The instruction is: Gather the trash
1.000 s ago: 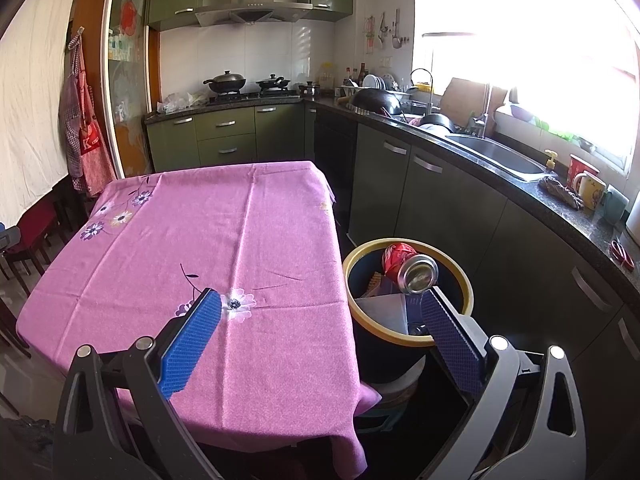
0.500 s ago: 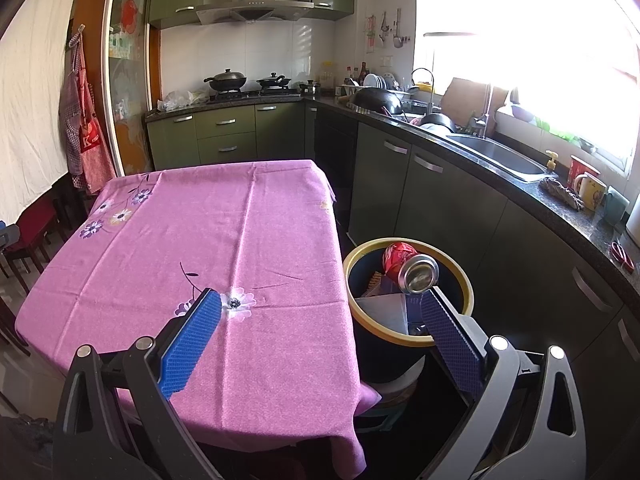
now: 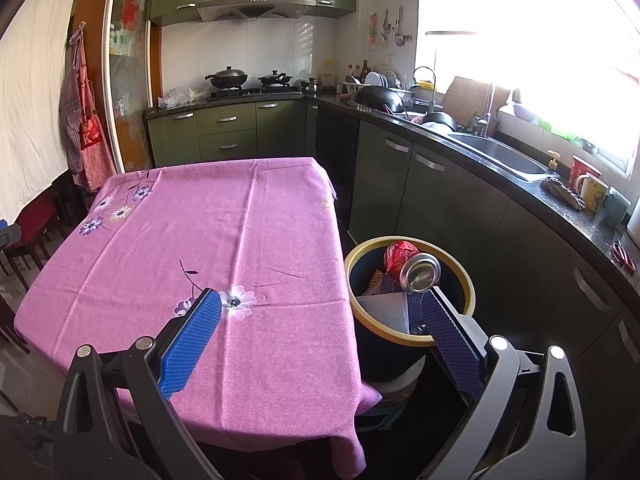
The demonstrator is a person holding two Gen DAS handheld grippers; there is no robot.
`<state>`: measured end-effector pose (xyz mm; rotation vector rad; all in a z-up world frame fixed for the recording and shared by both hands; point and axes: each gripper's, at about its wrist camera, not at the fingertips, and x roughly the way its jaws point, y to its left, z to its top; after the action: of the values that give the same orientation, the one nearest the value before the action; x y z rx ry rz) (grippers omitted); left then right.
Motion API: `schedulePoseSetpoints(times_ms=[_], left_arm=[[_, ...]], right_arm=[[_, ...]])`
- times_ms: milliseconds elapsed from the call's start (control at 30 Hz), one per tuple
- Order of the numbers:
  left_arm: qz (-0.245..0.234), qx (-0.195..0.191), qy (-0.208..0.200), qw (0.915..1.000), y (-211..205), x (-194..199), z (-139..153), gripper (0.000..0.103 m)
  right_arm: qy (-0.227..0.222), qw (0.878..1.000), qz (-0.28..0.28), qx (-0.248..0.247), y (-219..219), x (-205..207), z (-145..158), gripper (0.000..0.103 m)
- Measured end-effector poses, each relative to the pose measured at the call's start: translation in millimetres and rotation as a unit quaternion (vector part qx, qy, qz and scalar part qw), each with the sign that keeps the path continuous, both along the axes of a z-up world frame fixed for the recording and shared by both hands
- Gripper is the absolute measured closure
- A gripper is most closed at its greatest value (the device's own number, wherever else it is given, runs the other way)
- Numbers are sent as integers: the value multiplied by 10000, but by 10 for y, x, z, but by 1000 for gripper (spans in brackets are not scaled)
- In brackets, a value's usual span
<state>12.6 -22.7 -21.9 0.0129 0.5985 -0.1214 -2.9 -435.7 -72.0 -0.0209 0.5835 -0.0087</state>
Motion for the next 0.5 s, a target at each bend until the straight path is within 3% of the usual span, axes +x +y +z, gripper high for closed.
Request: schedulePoseSetpoints(times_ms=[267, 500], left_arm=[[-83, -186, 96, 9997, 21, 42, -56, 7], [-38, -108, 47, 9999, 14, 40, -60, 7]], right_arm=[[20, 10000, -1, -1, -10, 14, -22, 5], [21, 10000, 3, -8, -14, 11, -23, 5]])
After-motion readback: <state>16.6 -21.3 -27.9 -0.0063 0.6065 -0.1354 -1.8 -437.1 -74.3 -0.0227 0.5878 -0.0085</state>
